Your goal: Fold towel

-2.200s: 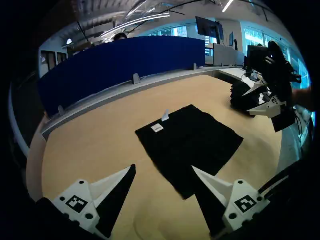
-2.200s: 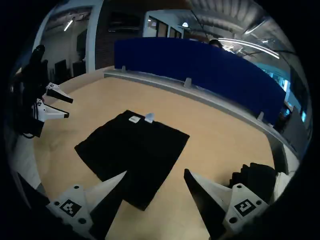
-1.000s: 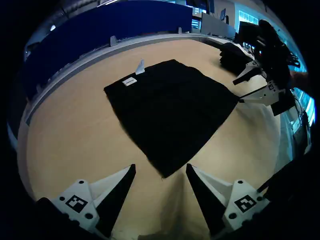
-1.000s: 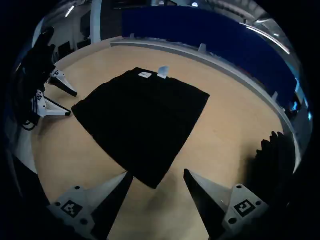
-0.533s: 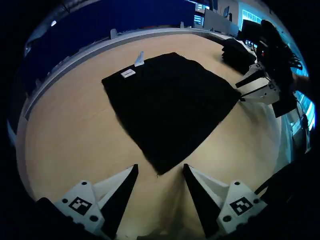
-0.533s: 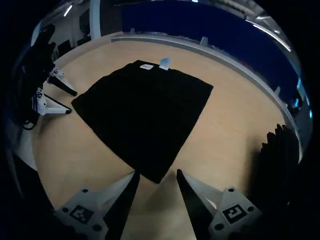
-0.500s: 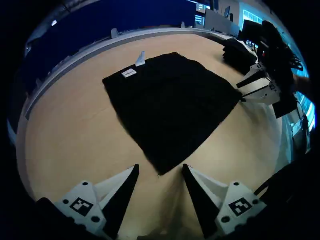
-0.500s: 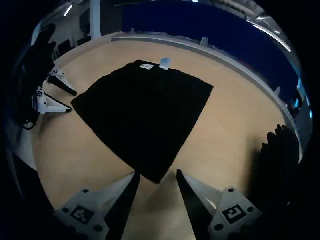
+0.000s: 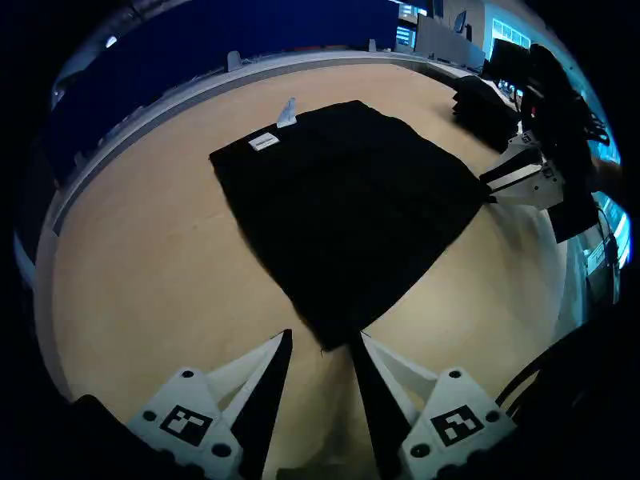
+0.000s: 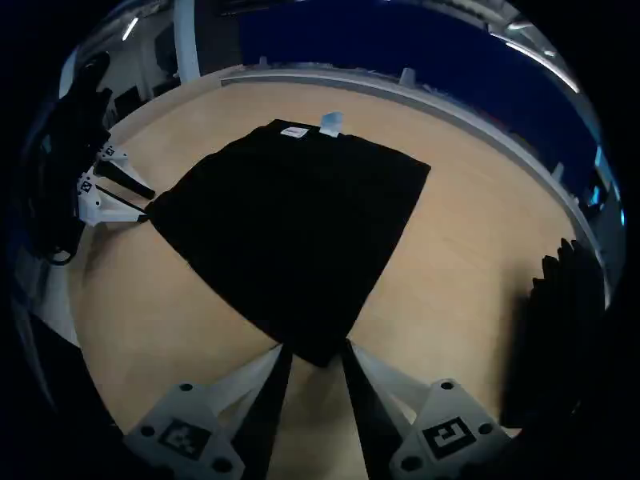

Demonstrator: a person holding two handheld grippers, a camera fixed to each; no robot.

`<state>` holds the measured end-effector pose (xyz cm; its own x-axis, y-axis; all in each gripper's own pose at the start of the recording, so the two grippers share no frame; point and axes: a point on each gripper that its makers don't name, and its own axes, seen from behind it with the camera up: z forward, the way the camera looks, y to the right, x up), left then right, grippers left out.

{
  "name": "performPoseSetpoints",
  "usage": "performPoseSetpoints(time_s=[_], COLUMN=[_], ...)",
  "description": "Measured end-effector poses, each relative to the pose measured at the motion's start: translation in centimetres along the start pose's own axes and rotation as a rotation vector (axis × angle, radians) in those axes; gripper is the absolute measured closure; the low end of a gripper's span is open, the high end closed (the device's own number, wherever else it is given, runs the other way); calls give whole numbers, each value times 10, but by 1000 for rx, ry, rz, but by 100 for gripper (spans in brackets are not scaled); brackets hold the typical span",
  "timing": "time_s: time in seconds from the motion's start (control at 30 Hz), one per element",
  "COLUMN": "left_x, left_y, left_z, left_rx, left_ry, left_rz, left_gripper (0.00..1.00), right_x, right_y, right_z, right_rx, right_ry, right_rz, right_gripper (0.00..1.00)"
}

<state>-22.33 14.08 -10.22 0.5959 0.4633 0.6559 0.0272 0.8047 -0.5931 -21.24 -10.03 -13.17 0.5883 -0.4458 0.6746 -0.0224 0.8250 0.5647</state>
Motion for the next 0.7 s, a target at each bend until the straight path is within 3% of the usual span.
performPoseSetpoints(time_s=[0.1, 0.27, 0.37, 0.43, 0.7], left_x=[0, 1, 1, 1, 2], left_y=[0, 1, 2, 3, 9], left_z=[1, 4, 5, 6, 4], left_rx=[0, 0, 0, 4, 5], left_ry=[-2, -5, -7, -9, -9], left_rz=[0, -1, 2, 0, -29], left_gripper=[51, 65, 73, 85, 91], right_x=[0, 1, 1, 1, 2], right_y=[-1, -1, -1, -2, -3], right_z=[0, 1, 1, 1, 2], right_rx=[0, -2, -3, -4, -13], right_ry=[-2, -3, -4, -5, -2], right_rz=[3, 9, 10, 9, 13], right_gripper=[62, 75, 78, 80, 85])
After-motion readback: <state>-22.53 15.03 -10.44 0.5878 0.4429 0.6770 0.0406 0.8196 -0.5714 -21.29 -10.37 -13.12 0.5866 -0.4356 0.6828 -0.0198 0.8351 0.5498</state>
